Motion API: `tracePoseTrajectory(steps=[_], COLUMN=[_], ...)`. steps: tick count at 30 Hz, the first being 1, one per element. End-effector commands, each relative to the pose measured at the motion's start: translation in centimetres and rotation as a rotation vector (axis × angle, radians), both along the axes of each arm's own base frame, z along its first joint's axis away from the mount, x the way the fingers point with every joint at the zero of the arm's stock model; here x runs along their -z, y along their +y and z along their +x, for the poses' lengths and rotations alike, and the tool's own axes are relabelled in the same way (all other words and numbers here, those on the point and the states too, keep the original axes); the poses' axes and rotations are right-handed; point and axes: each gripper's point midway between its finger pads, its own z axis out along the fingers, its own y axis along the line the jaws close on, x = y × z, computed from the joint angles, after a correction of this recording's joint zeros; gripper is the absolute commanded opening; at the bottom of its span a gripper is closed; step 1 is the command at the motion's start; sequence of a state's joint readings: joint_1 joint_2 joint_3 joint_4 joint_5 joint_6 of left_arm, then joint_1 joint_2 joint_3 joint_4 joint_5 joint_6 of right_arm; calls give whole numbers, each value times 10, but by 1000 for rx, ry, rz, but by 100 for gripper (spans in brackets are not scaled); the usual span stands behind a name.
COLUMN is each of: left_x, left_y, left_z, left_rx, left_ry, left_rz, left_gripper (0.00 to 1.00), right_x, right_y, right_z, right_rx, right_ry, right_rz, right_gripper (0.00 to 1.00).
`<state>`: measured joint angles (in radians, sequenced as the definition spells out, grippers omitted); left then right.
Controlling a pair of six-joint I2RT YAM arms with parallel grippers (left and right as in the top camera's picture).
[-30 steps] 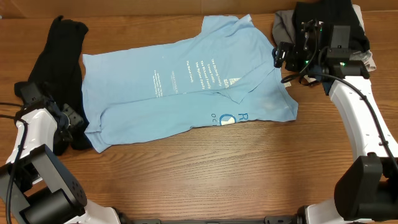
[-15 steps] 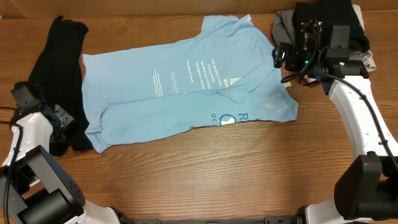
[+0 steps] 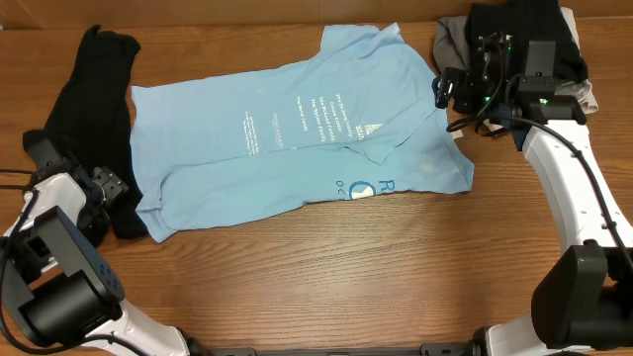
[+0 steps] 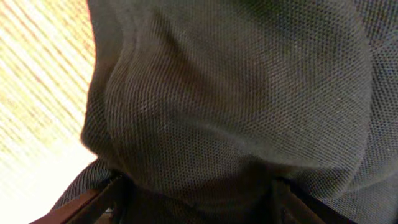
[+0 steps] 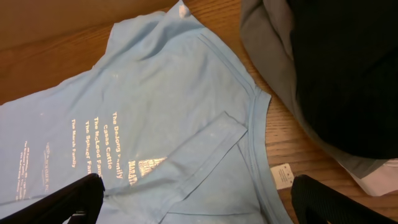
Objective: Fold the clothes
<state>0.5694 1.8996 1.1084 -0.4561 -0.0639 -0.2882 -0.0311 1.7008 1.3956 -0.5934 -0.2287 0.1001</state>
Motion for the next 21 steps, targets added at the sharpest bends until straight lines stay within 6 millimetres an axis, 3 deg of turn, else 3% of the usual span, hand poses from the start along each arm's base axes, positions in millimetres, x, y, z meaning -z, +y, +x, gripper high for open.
tracePoseTrajectory(steps=[1, 5, 10, 16, 21], left_x=[65, 71, 69, 66, 55], left_y=[-21, -8, 24, 44, 72], left_z=[-32, -46, -68, -71, -77], left_rx=[2, -55, -159, -182, -192], left_ry=[148, 158, 143, 114, 169], left_rz=[-129, -144, -146, -110, 21], left_gripper=[78, 79, 79, 84, 91], right_x=[-4, -4, -4, -4, -4], right_y=[-2, -2, -2, -2, -2], right_z=[5, 5, 5, 5, 5], right_rx=[2, 2, 2, 2, 2], right_ry=[-13, -13, -13, -13, -12], right_rz=[-5, -5, -5, -5, -5], right_gripper=[100, 100, 100, 100, 100])
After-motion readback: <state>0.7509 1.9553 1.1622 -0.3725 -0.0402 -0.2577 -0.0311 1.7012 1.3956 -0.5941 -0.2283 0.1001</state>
